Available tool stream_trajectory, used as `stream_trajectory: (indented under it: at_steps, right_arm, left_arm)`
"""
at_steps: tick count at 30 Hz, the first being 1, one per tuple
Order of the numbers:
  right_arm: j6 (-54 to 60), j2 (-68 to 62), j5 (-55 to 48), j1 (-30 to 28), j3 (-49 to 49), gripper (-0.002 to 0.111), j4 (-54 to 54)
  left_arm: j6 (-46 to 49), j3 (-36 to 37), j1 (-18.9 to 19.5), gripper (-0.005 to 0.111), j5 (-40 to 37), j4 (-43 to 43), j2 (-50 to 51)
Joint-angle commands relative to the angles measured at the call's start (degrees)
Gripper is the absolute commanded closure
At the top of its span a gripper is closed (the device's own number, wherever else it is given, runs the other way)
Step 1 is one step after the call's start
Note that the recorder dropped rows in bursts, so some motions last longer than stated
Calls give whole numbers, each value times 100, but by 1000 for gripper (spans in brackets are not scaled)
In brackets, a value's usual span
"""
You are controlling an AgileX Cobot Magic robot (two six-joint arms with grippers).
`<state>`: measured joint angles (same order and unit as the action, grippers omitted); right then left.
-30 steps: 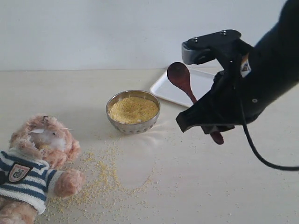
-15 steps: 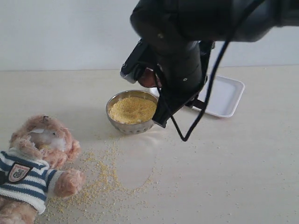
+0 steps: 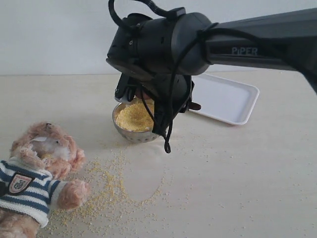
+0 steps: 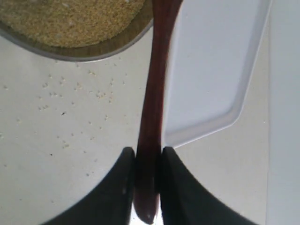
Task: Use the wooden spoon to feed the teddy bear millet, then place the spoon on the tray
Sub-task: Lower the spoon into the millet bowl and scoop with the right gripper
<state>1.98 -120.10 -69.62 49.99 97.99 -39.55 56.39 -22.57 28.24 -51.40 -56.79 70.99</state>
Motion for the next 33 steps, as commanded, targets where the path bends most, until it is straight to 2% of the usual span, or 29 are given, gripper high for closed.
stream_trajectory:
  at_steps: [1,19,33]
  right_arm:
    - [77,-182,-34,-1,81,106,-518]
    - [129,-717,-34,-1,81,106,-827]
    - [73,-740,-34,198,81,106,-567]
  left_arm:
    - [27,24,16,102,-64,-82,-19]
    - [27,24,16,102,-64,-82,-19]
    - [27,24,16,102,-64,-82,-19]
